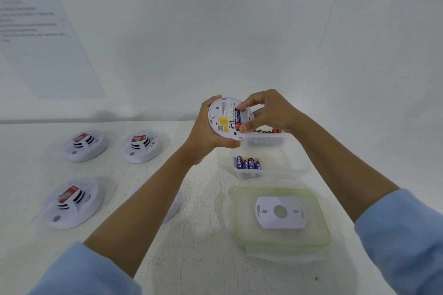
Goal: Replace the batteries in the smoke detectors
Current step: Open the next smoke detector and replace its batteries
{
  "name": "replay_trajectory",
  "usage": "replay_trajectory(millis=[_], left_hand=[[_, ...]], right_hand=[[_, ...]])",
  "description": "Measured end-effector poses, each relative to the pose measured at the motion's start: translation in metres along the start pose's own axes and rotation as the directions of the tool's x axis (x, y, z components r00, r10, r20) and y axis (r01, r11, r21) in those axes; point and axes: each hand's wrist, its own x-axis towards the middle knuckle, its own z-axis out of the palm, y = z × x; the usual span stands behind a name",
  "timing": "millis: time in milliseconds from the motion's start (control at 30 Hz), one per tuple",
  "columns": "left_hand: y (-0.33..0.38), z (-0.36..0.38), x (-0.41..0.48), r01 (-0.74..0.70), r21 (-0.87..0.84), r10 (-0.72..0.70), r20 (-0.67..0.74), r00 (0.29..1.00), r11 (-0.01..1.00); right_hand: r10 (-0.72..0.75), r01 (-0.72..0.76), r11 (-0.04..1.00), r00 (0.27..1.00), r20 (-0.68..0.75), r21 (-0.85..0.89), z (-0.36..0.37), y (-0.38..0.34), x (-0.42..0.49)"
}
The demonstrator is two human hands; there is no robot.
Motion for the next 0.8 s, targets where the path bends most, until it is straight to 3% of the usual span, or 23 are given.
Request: replay_trajectory(millis=[267, 400, 500, 567, 633, 733, 800], left_hand=[[-0.006, 0.003, 0.006, 0.006, 0.031, -0.006, -0.015, 1.000, 1.000], [-0.005, -0.001, 0.011, 0.001, -0.018, -0.001, -0.031, 1.000, 1.000], [-0.003, -0.005, 0.017, -0.003, -0.031, 0.002, -0.041, 0.999, 1.000], [-0.004, -0.009, 0.020, 0.002, -0.030, -0.003, -0.044, 0.999, 1.000], [-0.006, -0.012, 0.023, 0.008, -0.019, -0.009, -0.043, 0.999, 1.000], [-0.011, -0.013, 0.026, 0.009, 0.015, -0.008, -0.046, 0.999, 1.000], [-0.013, -0.014, 0.028, 0.007, 0.030, -0.006, -0.048, 0.999, 1.000]], right_hand=[[0.028, -0.028, 1.000, 0.999, -0.038, 0.001, 0.003, 0.007, 0.008], [0.040, -0.041, 0.991, 0.999, 0.008, 0.126, -0.005, 0.011, 0.015], [0.154, -0.129, 0.947, 0.986, -0.062, 0.293, -0.012, 0.023, 0.031], [0.269, -0.246, 0.952, 0.956, -0.115, 0.182, -0.012, 0.035, 0.043], [0.362, -0.367, 0.921, 0.930, -0.061, -0.130, -0.005, 0.046, 0.052], [0.456, -0.352, 0.747, 0.889, 0.048, -0.564, 0.010, 0.058, 0.062], [0.464, -0.333, 0.682, 0.885, 0.033, -0.651, 0.017, 0.068, 0.070]])
